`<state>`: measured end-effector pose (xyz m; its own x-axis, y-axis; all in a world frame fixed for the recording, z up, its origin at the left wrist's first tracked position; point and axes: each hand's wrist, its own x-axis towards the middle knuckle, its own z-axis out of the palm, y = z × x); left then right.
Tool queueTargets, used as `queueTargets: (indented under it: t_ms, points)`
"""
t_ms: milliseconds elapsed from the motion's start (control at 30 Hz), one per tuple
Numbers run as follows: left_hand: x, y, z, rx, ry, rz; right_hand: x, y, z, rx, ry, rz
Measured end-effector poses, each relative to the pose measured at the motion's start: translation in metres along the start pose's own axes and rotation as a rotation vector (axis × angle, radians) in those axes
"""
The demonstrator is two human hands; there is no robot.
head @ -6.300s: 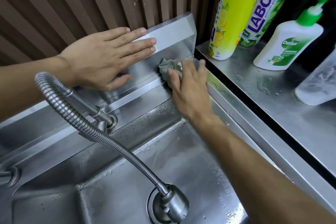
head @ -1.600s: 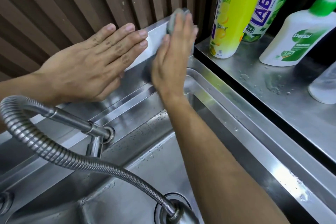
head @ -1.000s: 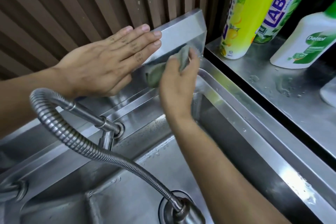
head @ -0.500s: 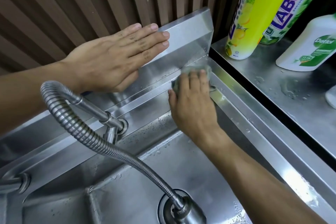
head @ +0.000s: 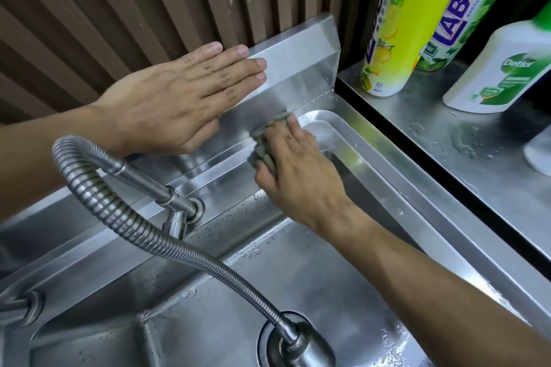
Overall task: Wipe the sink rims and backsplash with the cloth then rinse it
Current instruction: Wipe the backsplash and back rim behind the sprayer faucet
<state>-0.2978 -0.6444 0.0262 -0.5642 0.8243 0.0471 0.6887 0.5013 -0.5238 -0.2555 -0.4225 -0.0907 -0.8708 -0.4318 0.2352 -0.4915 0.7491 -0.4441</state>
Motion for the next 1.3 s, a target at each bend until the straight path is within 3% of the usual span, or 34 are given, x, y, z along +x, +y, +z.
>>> queueTargets:
  t_ms: [167,433,667,767,900,1033,1133,1300]
  points:
    - [0.002,0.002,-0.002,-0.006,0.015,-0.005,0.028,0.013,-0.007,-0.261,0.018,0.348]
    - [0.011,0.003,-0.003,0.042,-0.03,0.031,0.048,0.023,-0.02,-0.38,-0.005,0.515]
    - [0.065,-0.013,-0.005,0.178,-0.16,0.314,0.018,0.035,-0.021,-0.377,0.048,0.441]
    - [0.095,-0.001,0.011,0.346,-0.204,0.297,0.005,0.039,-0.024,-0.366,0.069,0.42]
    - [0.116,0.025,0.023,0.472,-0.424,0.263,0.026,0.042,-0.022,-0.373,0.056,0.398]
    - [0.117,0.016,0.022,0.369,-0.326,0.28,0.019,0.041,-0.024,-0.37,0.031,0.363]
    - [0.115,0.008,0.018,0.199,-0.153,0.206,-0.007,0.042,-0.03,-0.361,0.028,0.374]
    - [0.106,0.004,0.012,0.061,-0.075,0.073,0.014,0.043,-0.025,-0.373,0.03,0.368]
